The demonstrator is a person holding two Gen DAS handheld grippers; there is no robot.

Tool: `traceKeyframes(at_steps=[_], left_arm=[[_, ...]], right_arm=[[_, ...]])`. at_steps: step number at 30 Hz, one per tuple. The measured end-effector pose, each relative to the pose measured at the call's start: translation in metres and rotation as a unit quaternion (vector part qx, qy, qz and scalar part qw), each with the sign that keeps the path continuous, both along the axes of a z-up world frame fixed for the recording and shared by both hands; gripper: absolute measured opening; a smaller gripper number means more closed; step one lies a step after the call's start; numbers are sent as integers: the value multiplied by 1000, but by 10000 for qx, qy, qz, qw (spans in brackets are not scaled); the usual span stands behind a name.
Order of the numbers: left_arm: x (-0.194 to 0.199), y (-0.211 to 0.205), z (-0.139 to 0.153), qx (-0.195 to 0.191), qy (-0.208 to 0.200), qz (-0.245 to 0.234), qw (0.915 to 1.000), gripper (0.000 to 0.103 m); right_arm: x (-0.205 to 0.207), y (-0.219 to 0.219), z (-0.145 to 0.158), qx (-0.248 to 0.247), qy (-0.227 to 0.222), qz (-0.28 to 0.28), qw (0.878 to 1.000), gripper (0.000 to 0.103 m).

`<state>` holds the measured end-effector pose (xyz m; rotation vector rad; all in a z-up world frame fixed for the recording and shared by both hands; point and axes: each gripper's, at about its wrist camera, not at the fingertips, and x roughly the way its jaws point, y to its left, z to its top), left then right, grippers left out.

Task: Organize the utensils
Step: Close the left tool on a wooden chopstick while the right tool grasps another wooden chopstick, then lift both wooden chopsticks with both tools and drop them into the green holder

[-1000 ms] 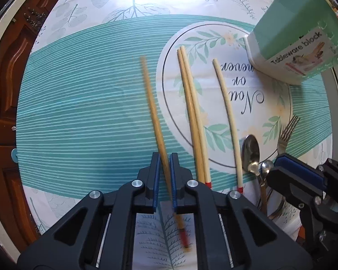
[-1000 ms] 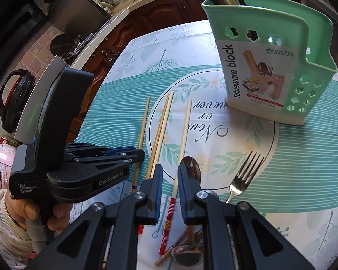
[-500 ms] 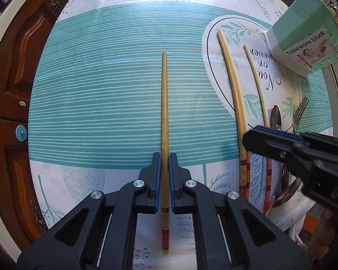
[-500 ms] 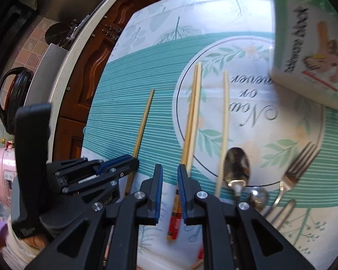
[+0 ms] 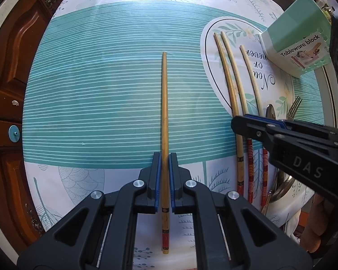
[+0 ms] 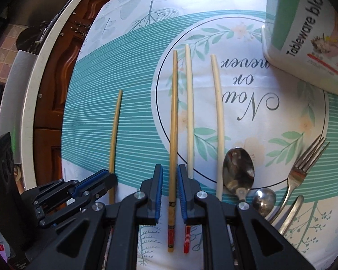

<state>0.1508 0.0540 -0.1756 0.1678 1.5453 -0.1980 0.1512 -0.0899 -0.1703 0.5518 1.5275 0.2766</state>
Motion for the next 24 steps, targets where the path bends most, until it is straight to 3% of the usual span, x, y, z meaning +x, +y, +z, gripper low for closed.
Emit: traceKeyframes(at_steps=[5,12,20,23,24], left_arm=[[4,-3,0,248,69,-165,9995,5],[6,-3,2,301,115,-209,9993,5],[-2,-14,6,380,4,-302,9988,4],[-8,-11,15,265,-261,-247,9990,4],[-10,-11,21,212,-414,-263,9986,4]], right_arm=[[13,21,7,-749,-18,433,9962,13],[25,47,12,-1847,-50,1194,9755,11],[31,52,13,-1830,-34,1400,9731,6],[32,38,13,-1361,19,1250,9828,6],[30,29,12,-983,58,1090,9892,6]])
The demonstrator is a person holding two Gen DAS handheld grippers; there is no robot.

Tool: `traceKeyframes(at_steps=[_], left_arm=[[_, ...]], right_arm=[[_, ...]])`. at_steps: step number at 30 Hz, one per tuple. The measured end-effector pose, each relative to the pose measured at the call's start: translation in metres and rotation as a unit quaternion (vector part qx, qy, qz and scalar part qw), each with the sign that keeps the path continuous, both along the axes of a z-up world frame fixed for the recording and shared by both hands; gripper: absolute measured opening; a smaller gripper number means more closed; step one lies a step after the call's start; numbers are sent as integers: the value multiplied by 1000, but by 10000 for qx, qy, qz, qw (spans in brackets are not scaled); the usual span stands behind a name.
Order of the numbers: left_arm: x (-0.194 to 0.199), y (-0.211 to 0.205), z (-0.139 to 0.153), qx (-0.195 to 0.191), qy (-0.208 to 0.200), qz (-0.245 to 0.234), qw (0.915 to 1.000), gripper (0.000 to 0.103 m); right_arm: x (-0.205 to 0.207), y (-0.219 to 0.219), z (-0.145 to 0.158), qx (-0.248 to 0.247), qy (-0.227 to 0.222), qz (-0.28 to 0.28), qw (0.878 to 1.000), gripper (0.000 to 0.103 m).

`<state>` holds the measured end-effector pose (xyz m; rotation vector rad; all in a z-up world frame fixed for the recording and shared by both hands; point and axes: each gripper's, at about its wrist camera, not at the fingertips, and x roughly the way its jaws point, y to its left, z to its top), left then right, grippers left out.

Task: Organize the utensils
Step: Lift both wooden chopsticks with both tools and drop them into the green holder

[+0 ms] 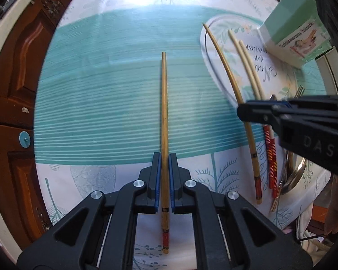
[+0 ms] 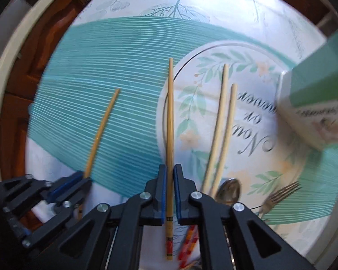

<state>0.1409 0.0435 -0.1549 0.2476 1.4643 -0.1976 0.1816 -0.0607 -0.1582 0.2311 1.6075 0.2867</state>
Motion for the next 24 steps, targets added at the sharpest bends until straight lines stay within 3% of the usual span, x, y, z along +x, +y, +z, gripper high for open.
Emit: traceKeyframes(at_steps=[4,9,14,20,24], left_arm=[[-12,0,24,-249,-560,17,9981,4],[-27,-11,62,-487,-1426,-83,9886,4],[-35,-38,103,-814,-2085,-240,9743,4],[-29,-92,183,-1319,-3085,-641,9399,4],[-8,-123,232,-1932,-3624,-664,9094,4]], right_arm=[[-18,-33,15,659,-405,-296,9966,6],[-54,-71,40,1438,-1290,-632,9791,6],[-92,-107,63,1544,-2209,-1044,9573,6],[-116,-145,101,1350,-3438,-1466,9176,6],[-111,-179,133,1074,-4121,-1787,8870,6]])
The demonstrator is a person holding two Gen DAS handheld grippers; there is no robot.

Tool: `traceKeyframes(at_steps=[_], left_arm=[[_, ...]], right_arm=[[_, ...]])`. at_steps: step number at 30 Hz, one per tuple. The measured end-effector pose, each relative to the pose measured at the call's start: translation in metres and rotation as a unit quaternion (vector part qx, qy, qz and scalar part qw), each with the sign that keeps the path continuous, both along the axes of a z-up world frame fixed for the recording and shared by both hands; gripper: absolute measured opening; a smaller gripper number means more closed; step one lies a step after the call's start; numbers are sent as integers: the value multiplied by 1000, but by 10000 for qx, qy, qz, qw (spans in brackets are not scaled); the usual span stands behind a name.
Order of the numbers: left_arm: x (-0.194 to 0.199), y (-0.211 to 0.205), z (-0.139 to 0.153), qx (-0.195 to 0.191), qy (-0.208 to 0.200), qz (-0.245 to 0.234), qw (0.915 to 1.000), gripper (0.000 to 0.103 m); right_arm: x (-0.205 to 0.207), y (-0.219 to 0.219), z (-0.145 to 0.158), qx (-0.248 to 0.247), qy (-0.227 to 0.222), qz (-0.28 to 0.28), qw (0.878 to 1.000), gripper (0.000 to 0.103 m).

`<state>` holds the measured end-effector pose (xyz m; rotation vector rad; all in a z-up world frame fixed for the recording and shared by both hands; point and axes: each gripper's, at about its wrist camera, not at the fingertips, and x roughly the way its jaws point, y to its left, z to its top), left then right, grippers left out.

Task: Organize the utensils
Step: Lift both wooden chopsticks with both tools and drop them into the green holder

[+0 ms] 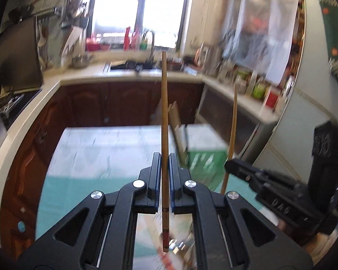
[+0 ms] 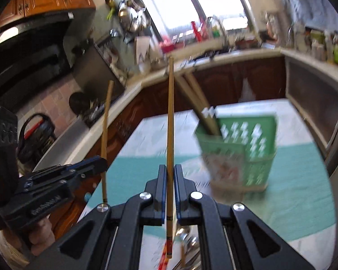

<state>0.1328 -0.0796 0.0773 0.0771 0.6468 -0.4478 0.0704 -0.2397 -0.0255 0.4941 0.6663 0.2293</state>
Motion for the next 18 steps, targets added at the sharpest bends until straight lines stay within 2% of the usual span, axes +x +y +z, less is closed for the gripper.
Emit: traceKeyframes(at_steps=[4,8,12,18], left_arm=[[27,-34,34,-469,-389,-50,9981,4],[56,-58,38,-684,-569,15,9960,4],[86,-76,19,-775,-510,120,9956,4],[115,-88,-39,-659,-561,159,9961,4]], right_arm=[[22,-20,24,38,-408,-472,9980,6],[44,-46,40,-78,-777,-748,9941,6],[63,-60,35,-189,-975,-956,9905,6],[88,-61,13,-356,-1096,-1045,9878,6]])
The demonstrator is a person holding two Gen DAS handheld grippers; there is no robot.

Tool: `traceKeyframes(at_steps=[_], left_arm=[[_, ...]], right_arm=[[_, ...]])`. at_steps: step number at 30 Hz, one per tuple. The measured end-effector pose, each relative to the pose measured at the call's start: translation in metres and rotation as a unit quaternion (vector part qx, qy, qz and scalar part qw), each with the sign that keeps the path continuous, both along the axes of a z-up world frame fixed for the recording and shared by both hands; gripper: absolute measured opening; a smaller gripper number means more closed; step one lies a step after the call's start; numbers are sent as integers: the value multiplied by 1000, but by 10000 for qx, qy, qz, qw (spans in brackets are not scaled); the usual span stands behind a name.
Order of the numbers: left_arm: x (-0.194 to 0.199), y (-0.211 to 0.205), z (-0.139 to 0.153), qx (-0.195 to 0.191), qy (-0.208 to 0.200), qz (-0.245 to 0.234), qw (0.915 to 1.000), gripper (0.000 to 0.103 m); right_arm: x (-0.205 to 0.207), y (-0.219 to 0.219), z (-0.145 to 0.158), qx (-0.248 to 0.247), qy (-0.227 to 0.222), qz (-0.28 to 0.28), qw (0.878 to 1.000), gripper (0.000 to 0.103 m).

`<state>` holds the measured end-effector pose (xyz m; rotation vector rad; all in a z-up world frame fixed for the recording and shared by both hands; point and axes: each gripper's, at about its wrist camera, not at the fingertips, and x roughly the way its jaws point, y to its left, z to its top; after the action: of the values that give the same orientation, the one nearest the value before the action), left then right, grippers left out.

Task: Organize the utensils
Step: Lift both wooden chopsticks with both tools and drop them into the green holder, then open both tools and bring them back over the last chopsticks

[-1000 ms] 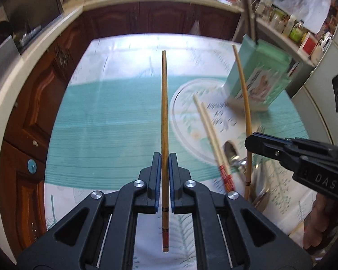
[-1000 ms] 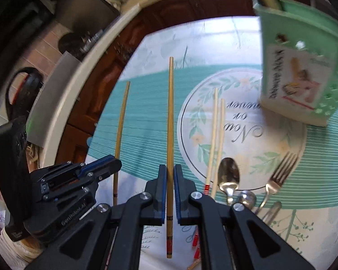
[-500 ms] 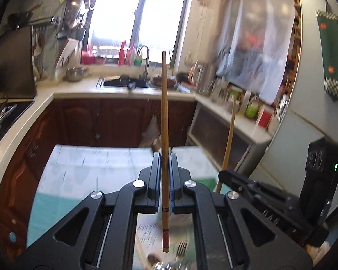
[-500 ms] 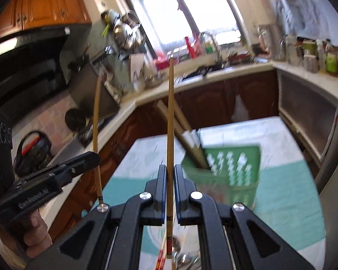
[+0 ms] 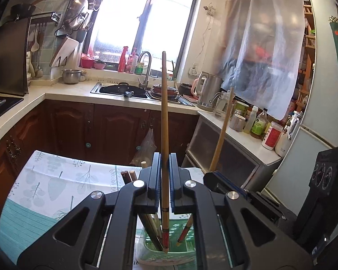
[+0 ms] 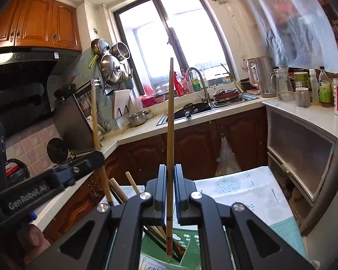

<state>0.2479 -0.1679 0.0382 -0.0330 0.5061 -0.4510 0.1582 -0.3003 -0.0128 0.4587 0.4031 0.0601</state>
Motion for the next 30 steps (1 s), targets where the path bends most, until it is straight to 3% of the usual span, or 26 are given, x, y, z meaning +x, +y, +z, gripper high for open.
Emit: traceKeyframes(at_steps=[7,13,19,24,30], left_arm=[[-5,4,-54,117,-93,-73,9999,4],[-11,12,-87,431,496,-193,9977,5],[-19,35,-100,615,1165,-108,9912,9],[-31,58,-104,820,1596,-35,9838,10],[-55,82,-106,1143,1834,1,9764,10]], right_arm=[[7,16,-26,-509,-81,412,9978,6],[3,28,-44,-763,179,1007,9918,7],[-4,42,-54,-1001,706,1412,9824,7],[-15,41,-51,-723,872,1353,9843,7],[-35,46,-44,-530,969,1308,9852,7]])
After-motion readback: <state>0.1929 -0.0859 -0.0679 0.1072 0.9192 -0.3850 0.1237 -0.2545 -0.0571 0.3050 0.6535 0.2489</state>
